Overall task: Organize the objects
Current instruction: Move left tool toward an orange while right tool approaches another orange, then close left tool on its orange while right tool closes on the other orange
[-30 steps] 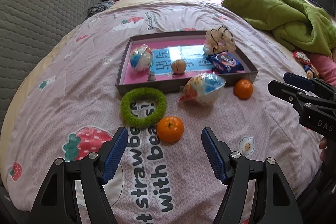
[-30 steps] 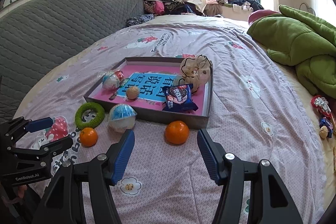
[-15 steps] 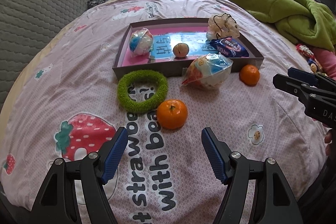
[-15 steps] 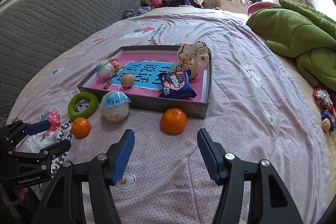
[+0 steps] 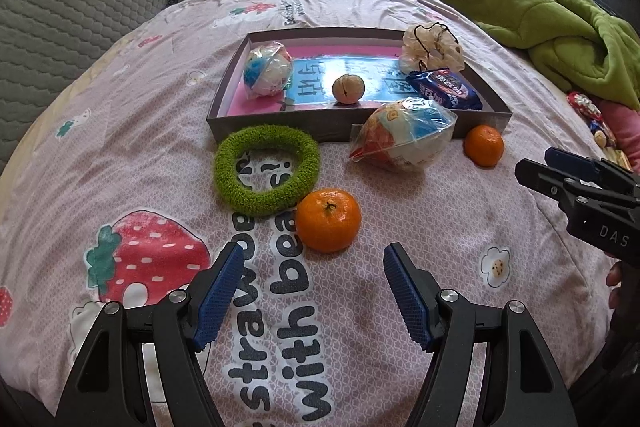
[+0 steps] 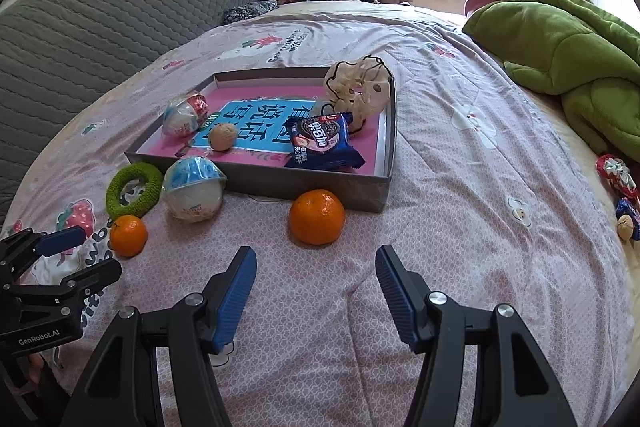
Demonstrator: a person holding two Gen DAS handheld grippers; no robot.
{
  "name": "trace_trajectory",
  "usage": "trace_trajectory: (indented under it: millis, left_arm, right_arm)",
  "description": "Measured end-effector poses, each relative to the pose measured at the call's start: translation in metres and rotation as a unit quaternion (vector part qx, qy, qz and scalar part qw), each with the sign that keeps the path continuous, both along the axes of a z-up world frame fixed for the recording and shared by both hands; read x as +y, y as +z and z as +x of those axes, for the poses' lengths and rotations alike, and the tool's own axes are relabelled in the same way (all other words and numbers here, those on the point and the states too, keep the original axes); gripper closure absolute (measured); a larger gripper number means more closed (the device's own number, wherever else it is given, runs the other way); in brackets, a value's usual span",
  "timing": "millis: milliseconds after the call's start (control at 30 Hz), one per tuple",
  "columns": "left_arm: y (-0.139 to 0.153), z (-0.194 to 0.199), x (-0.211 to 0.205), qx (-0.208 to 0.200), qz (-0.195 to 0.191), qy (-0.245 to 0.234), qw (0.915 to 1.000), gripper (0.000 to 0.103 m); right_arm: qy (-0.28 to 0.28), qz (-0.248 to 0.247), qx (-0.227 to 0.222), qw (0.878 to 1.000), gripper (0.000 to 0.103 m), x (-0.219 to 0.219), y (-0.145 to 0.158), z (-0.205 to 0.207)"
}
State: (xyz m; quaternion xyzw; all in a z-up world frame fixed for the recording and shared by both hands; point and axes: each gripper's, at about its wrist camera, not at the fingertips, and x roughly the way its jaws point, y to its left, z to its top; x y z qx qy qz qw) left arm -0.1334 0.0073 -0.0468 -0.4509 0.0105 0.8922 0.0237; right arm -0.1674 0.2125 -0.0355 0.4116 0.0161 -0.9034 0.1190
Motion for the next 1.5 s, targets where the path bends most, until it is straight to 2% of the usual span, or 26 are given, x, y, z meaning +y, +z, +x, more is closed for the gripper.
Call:
trace_trajectory:
  millis: [667, 1200, 1333, 1433, 1500]
  left_arm:
    - [-0.011, -0.019, -0.001, -0.008, 0.016, 0.009, 0.9998, 0.029]
    - [-0.017, -0.028, -0.005, -0.009, 0.023, 0.026, 0.9994, 0.029]
    - [-0.017, -0.029, -0.003, -0.007, 0.024, 0.024, 0.9994, 0.031]
    - [-0.017, -0.030, -0.003, -0.009, 0.027, 0.022, 0.9994, 0.040]
    - [-0.018, -0.031, -0.003, -0.011, 0.027, 0.020, 0.9994, 0.043]
  right_arm:
    - [-0.012, 0.007, -0.008, 1.000, 0.042, -0.001, -0.017, -0.024]
    - [-0.019, 0.038, -0.006, 0.999, 0.042, -0.014, -0.033, -0.049]
    - [-0.013, 0.019, -0.009, 1.000, 0.053, -0.014, -0.035, -0.051]
    - [-0.004, 0.016, -0.008, 1.000, 0.061, -0.017, -0.035, -0.050]
    - [-0.001, 0.018, -0.007, 1.000, 0.062, -0.019, -0.035, -0.050]
